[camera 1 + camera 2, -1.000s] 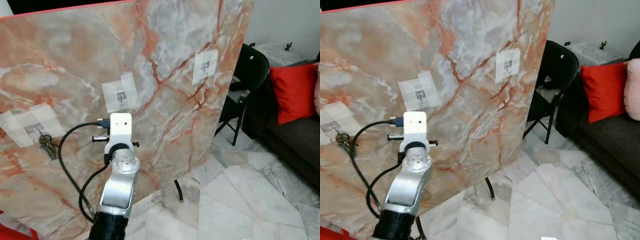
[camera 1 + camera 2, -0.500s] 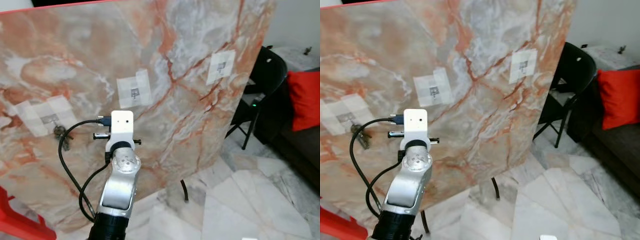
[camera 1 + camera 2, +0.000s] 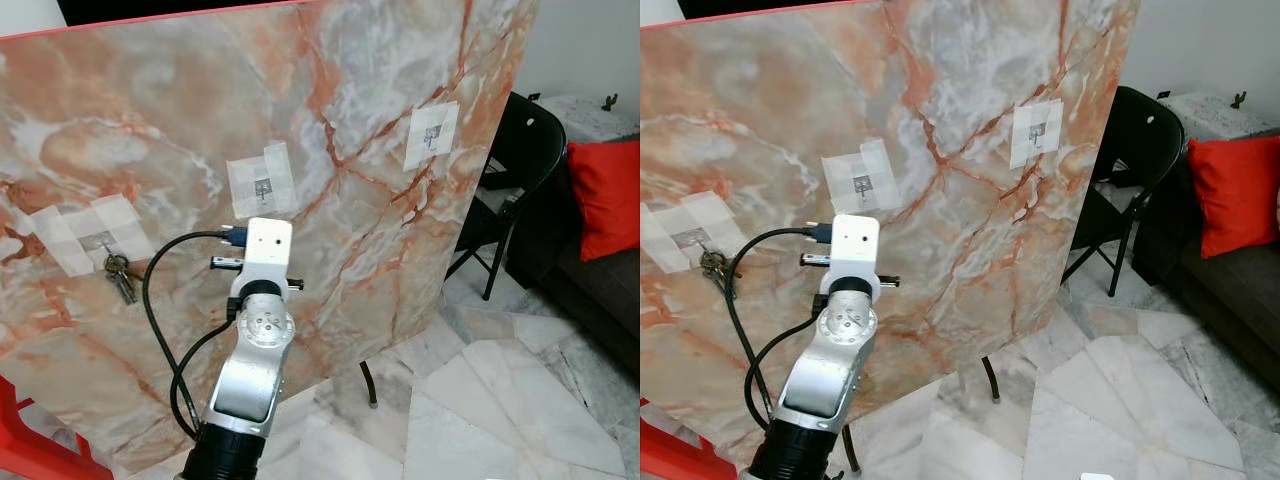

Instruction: Hang keys on a hook

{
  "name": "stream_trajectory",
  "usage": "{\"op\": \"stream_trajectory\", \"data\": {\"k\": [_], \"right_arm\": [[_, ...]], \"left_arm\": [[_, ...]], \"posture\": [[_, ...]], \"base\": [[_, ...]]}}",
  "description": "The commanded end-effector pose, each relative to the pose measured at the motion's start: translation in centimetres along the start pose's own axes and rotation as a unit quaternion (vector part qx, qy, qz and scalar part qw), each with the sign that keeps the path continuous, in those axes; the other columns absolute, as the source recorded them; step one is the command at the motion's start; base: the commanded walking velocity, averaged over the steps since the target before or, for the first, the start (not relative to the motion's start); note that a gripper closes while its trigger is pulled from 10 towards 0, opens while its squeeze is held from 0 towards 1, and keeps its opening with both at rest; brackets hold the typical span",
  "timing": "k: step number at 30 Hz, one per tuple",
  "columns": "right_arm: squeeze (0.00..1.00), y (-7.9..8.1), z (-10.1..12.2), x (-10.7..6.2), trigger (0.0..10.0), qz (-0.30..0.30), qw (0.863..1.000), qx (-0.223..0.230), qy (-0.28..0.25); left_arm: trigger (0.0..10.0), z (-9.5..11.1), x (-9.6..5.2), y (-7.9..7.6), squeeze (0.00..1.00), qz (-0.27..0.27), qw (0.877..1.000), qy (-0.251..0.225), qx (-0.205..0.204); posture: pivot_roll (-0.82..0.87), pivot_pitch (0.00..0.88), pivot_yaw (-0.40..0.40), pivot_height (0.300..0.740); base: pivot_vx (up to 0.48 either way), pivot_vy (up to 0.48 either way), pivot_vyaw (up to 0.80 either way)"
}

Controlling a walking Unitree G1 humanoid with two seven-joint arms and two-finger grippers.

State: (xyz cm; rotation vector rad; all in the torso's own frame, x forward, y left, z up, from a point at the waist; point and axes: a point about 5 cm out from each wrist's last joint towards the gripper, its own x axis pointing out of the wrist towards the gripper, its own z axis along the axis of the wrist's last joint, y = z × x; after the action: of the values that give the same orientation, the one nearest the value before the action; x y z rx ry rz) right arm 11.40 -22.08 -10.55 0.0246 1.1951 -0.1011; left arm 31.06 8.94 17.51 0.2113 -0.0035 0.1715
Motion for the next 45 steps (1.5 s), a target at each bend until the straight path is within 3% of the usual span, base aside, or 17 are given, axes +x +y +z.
{"op": "stream_trajectory", "data": {"k": [1, 13, 18, 24, 35, 45], "right_arm": [[0.0, 0.0, 0.1, 0.0, 10.0, 0.0, 1.0, -0.001, -0.001], [0.0, -0.1, 0.1, 0.0, 10.0, -0.003, 1.0, 0.001, 0.001], [0.0, -0.2, 0.2, 0.0, 10.0, -0.003, 1.0, 0.002, 0.0], [0.0, -0.2, 0.2, 0.0, 10.0, -0.002, 1.0, 0.001, 0.0], [0.0, -0.2, 0.2, 0.0, 10.0, -0.004, 1.0, 0.002, -0.001], [0.0, -0.2, 0.3, 0.0, 10.0, -0.005, 1.0, 0.004, -0.001]], "left_arm": [[10.0, 0.5, 0.2, -0.2, 0.0, -0.001, 1.0, -0.012, -0.001], [10.0, 1.6, 1.2, 0.5, 0.0, 0.027, 0.999, -0.033, -0.005], [10.0, 1.4, 2.0, 1.6, 0.0, 0.069, 0.997, -0.02, -0.007], [10.0, 1.3, 2.8, 2.1, 0.0, 0.069, 0.997, -0.016, -0.008], [10.0, 1.6, 3.8, 0.2, 0.0, 0.01, 0.999, -0.02, 0.025], [10.0, 1.8, 4.3, -0.5, 0.0, 0.01, 0.999, -0.015, 0.032]], "posture": [[0.12, 0.0, -0.03, 0.74], [0.12, 0.0, -0.033, 0.74], [0.12, 0.0, -0.034, 0.74], [0.12, 0.0, -0.035, 0.74], [0.11, 0.0, -0.035, 0.74], [0.1, 0.0, -0.031, 0.74]], "base": [[0.0, -0.375, 0.0], [0.0, -0.085, 0.0], [0.0, 0.0, 0.0], [0.0, 0.0, 0.0], [0.0, 0.0, 0.0], [0.0, 0.0, 0.0]]}}
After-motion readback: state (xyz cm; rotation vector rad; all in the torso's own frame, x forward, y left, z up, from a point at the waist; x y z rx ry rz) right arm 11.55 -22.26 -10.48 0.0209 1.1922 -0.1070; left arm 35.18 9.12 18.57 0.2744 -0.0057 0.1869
